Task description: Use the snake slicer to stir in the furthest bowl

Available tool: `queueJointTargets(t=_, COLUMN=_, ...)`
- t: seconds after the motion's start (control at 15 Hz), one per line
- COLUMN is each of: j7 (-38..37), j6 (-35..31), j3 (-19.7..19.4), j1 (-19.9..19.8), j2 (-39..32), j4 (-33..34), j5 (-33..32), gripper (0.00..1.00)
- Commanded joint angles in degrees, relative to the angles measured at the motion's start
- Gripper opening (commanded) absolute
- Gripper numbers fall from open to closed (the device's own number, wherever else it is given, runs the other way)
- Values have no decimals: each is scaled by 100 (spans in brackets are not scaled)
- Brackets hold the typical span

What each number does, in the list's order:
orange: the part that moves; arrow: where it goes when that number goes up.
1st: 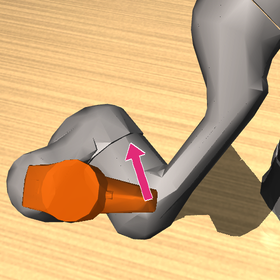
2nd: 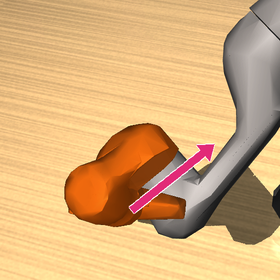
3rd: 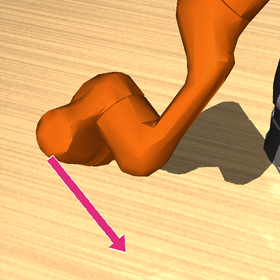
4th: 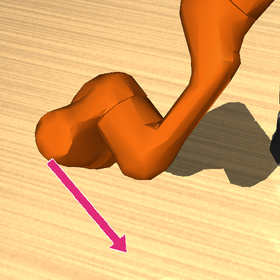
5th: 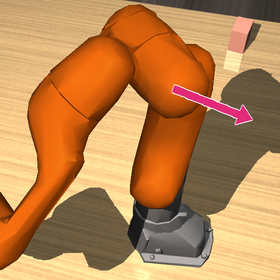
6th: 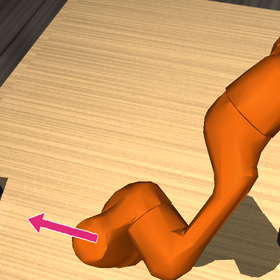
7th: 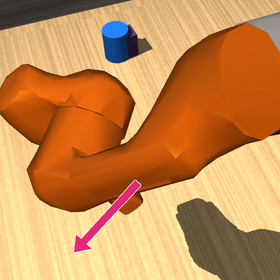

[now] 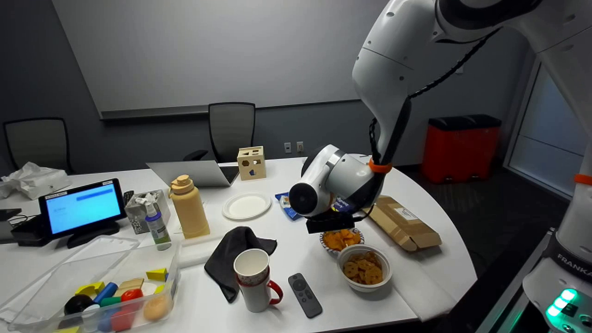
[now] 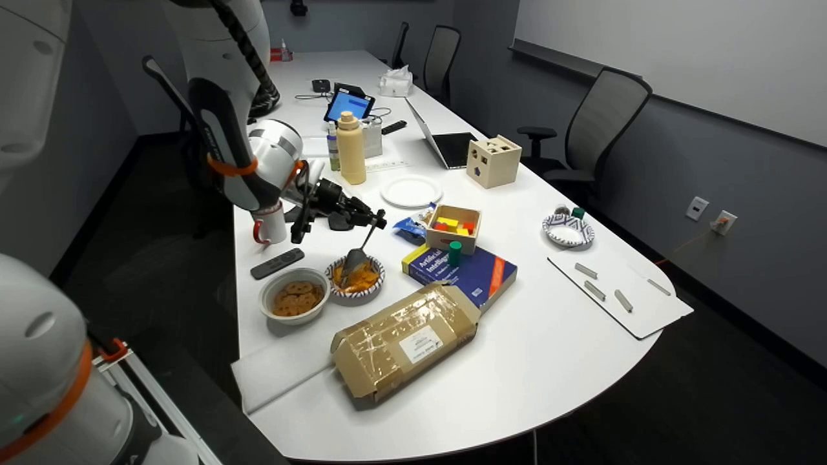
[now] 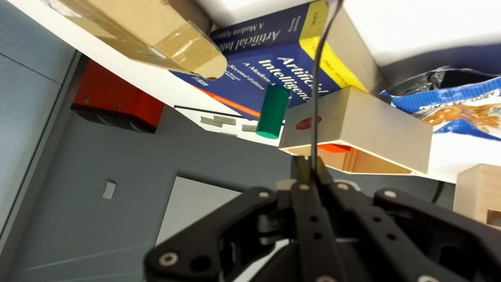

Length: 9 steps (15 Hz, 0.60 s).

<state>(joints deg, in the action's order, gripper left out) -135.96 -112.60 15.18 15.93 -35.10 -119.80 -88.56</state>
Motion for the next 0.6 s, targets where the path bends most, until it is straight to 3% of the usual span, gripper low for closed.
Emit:
queueJointTargets(t=0.0, j7=-133, j6=-396, j3=118, j1=-89, j2=307, j4=-87, j5=203, gripper=1)
queueJointTargets(t=0.53, j7=-702, j6=-466, j3=-63, j1=40, j2=602, j4=-30, j5=-118, gripper=1)
